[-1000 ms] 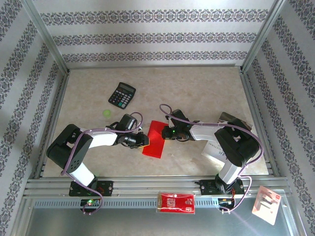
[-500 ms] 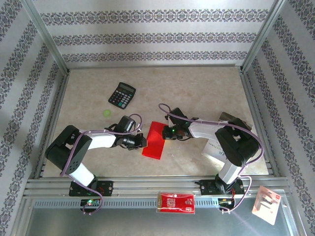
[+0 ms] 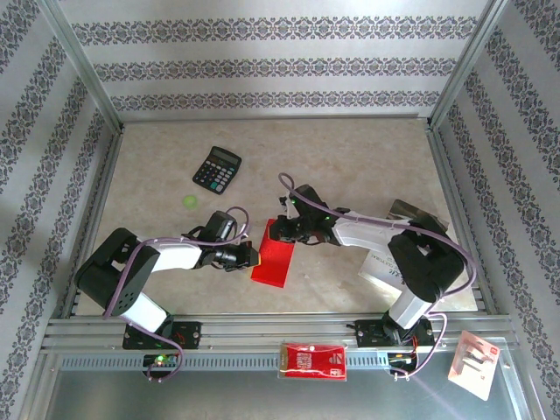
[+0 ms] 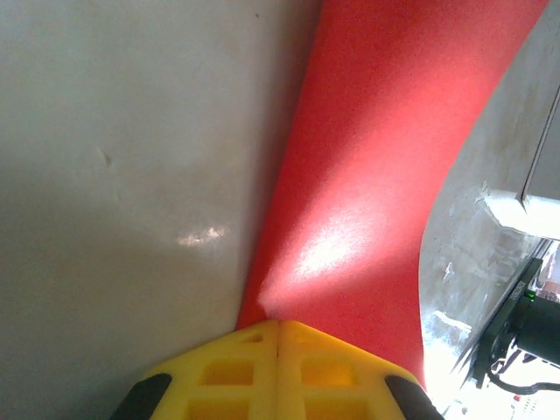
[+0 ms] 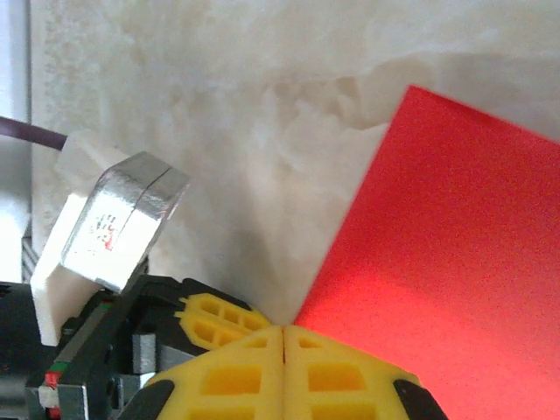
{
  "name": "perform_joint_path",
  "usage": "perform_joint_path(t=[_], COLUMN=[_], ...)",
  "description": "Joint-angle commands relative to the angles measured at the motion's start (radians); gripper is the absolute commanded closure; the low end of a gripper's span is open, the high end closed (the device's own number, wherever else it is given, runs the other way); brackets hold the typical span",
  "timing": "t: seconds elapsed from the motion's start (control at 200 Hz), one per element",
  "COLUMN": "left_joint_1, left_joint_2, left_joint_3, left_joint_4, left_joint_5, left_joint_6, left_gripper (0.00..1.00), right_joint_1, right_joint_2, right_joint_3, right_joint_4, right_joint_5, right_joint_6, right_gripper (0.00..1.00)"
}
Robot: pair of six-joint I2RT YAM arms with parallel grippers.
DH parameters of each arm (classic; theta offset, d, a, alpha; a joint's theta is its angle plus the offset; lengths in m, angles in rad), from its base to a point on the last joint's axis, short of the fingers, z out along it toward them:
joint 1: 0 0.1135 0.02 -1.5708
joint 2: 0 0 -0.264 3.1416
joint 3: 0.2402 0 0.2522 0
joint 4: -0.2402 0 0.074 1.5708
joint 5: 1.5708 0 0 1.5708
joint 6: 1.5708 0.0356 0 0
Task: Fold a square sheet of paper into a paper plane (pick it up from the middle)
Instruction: First fold in half a square sheet of paper at the center of the table.
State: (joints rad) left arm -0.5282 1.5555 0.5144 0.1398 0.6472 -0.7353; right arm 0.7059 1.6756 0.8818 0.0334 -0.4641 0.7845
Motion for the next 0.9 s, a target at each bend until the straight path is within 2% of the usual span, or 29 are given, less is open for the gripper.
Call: perform_joint_path(t=[0.0,0.48,0.894], left_joint_1=[0.005,0.007,0.006], left_joint_2=[0.021,0.012,0.040], left_joint_3=[-0.053,-0.062,-0.065], left_joint_4=[-0.112,-0.120,-0.166], left_joint_5=[-0.050,-0.053,-0.069], left_joint_6=[-0.007,-0.001,0.031], left_gripper=[1.00,1.00,1.00], right_joint_1=[0.025,0.097,0.056], right_joint_2=[0.064,0.219,0.270], right_joint_3=[0.021,0.056,0.051], right_joint_4=[0.096,0.165,0.151], right_joint_5=[-0.042,-0.044,-0.010], right_joint_6=[0.089,0.137,0.122], right_gripper=[1.00,1.00,1.00])
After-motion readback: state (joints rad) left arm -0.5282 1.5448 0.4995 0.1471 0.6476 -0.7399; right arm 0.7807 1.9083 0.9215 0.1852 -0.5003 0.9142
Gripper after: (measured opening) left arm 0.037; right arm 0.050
